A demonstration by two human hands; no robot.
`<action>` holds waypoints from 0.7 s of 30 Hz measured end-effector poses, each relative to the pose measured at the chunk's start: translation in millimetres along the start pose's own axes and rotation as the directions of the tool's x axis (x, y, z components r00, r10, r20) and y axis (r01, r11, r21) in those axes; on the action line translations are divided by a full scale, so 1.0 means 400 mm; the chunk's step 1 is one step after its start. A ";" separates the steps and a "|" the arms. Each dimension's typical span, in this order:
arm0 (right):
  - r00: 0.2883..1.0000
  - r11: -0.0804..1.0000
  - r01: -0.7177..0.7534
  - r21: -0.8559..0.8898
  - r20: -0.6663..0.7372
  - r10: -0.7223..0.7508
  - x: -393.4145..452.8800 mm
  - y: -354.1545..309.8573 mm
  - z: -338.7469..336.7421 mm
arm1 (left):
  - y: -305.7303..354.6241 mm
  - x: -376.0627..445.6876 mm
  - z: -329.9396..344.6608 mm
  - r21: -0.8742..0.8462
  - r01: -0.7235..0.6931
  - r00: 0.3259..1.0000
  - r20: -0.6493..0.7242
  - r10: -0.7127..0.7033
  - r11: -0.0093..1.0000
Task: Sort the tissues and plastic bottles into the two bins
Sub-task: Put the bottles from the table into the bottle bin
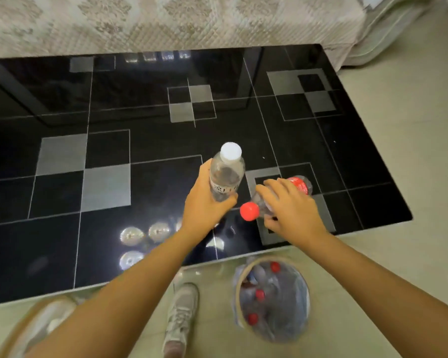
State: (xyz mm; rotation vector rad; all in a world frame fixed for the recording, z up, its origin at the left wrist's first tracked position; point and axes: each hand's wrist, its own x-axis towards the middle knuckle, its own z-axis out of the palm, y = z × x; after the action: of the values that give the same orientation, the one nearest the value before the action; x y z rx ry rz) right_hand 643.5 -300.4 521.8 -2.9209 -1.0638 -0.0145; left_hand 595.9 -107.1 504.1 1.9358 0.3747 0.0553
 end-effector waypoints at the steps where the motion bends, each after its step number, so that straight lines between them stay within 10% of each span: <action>1: 1.000 1.000 -0.017 0.023 -0.016 0.018 -0.056 0.003 -0.003 | 0.002 -0.056 0.031 -0.002 0.011 1.000 0.004 -0.011 1.000; 12: 0.967 0.926 -0.255 0.277 0.100 0.236 -0.484 0.029 0.120 | -0.103 -0.376 0.290 -0.067 0.150 0.983 0.114 -0.142 0.986; 21: 0.794 0.320 -0.491 0.811 0.264 0.548 -0.605 0.024 0.373 | -0.277 -0.397 0.383 -0.081 0.301 0.940 0.193 -0.281 0.950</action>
State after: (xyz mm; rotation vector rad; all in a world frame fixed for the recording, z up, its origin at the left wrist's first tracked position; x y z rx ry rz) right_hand 464.1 -458.2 367.6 -2.1048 0.0508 0.3432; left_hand 452.1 -251.9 365.2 1.7426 0.5226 -0.2860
